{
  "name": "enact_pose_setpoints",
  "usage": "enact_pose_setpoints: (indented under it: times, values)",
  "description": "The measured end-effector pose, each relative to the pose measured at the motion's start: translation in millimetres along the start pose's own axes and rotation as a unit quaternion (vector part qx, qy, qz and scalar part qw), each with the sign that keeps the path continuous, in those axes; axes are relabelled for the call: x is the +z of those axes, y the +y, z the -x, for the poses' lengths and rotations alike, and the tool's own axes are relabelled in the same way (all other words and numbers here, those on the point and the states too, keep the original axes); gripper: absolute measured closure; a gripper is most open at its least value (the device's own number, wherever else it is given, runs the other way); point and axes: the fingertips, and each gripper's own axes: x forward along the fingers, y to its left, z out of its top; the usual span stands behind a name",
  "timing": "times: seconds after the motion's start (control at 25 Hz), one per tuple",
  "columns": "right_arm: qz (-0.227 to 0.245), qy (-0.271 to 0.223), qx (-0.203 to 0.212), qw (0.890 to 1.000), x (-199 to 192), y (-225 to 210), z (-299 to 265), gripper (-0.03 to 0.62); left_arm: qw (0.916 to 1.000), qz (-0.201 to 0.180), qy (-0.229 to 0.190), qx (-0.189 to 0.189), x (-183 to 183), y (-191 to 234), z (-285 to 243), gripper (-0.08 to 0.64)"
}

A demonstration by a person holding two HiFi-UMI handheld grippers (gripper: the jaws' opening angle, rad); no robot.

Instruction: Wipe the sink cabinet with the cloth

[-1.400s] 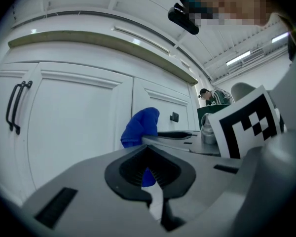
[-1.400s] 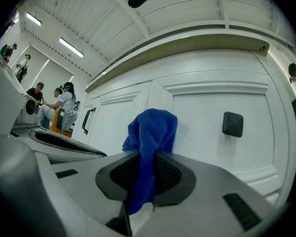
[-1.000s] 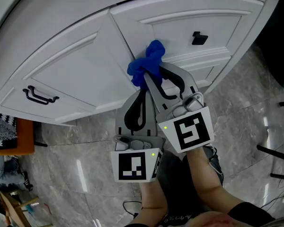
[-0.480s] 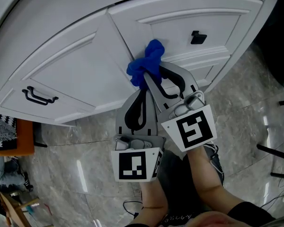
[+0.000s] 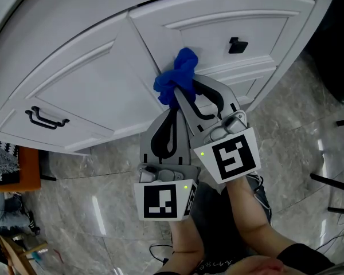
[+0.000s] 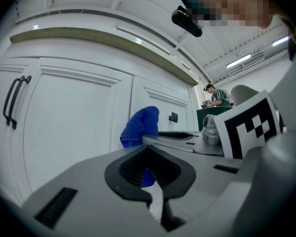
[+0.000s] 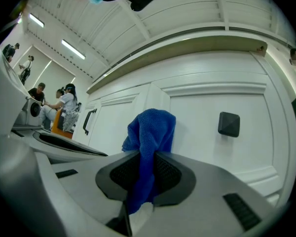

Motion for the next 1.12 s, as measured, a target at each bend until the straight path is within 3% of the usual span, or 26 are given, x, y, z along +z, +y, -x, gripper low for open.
enact_pose_setpoints:
  times: [0.64,0.8,1.12]
  values:
    - [0.033,0.026,-0.032,0.999,-5,-16,7,0.512,1.0,-0.002,-0.006,-0.006,5,-4,3,0.555]
    - [0.044,0.035,-0.062,0.996,-7,-28,12,0.512,1.0,-0.002,-0.007,-0.005,6,-5,4,0.555]
    - [0.026,0.032,-0.092,0.995,-9,-51,22,0.512,0.9999,-0.003,-0.006,-0.009,6,-9,3,0.555]
